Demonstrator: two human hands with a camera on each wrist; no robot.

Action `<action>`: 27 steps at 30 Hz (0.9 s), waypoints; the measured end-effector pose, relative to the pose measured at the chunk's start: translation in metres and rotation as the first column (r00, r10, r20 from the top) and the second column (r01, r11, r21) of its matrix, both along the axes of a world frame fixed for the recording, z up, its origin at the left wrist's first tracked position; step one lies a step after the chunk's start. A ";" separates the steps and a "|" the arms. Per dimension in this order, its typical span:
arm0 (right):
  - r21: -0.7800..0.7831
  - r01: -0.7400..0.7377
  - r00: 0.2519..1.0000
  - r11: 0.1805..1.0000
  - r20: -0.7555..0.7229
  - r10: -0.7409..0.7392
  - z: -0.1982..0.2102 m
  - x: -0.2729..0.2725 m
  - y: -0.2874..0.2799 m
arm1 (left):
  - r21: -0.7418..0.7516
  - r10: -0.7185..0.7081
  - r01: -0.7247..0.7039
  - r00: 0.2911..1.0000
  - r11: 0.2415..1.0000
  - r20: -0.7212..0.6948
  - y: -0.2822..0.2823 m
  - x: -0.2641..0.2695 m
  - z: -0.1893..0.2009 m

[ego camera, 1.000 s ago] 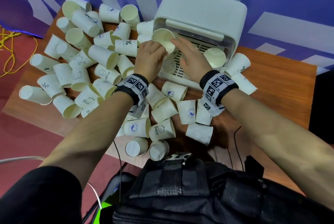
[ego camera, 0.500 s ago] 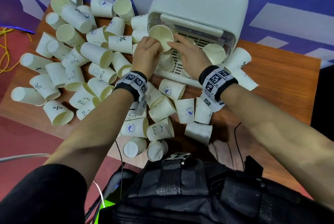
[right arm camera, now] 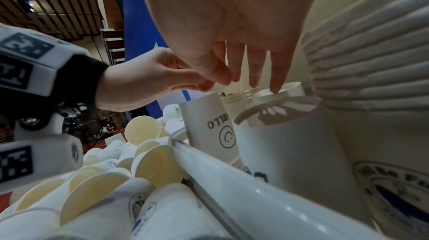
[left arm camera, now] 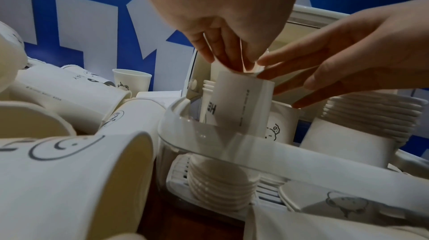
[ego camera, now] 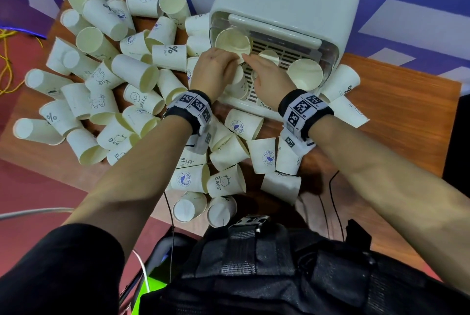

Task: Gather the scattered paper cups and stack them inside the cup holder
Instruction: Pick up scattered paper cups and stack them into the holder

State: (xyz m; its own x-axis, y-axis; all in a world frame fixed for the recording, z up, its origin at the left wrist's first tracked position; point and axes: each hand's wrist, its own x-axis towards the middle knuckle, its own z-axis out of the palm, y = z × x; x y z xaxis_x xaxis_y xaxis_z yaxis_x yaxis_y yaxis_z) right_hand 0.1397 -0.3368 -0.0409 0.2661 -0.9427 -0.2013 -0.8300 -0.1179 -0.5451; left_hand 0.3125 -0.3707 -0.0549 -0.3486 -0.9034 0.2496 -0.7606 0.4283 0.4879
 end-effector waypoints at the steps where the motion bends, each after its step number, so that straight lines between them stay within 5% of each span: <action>1: 0.001 0.007 1.000 1.000 0.007 -0.007 0.000 0.000 -0.001 | 0.021 0.001 -0.001 1.000 1.000 -0.003 -0.001 -0.002 0.000; 16: -0.147 -0.054 0.998 0.988 -0.025 0.051 -0.013 0.006 -0.010 | 0.118 0.073 -0.057 0.988 0.991 -0.134 -0.006 -0.002 0.008; 21: -0.160 -0.017 0.999 0.987 0.027 0.022 -0.008 0.005 -0.014 | 0.138 -0.012 0.017 0.999 0.990 -0.035 -0.012 0.001 0.002; 27: -0.165 -0.030 0.999 0.986 0.010 0.032 -0.006 0.000 -0.013 | -0.017 -0.101 0.102 0.993 0.995 0.059 -0.008 0.009 -0.001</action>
State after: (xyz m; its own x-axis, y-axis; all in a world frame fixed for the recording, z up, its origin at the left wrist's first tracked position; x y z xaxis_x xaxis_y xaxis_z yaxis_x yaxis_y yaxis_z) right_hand 0.1394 -0.3497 -0.0469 0.2969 -0.9540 -0.0405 -0.8176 -0.2321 -0.5269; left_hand 0.3216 -0.3785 -0.0558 -0.4526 -0.8578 0.2435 -0.7394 0.5137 0.4352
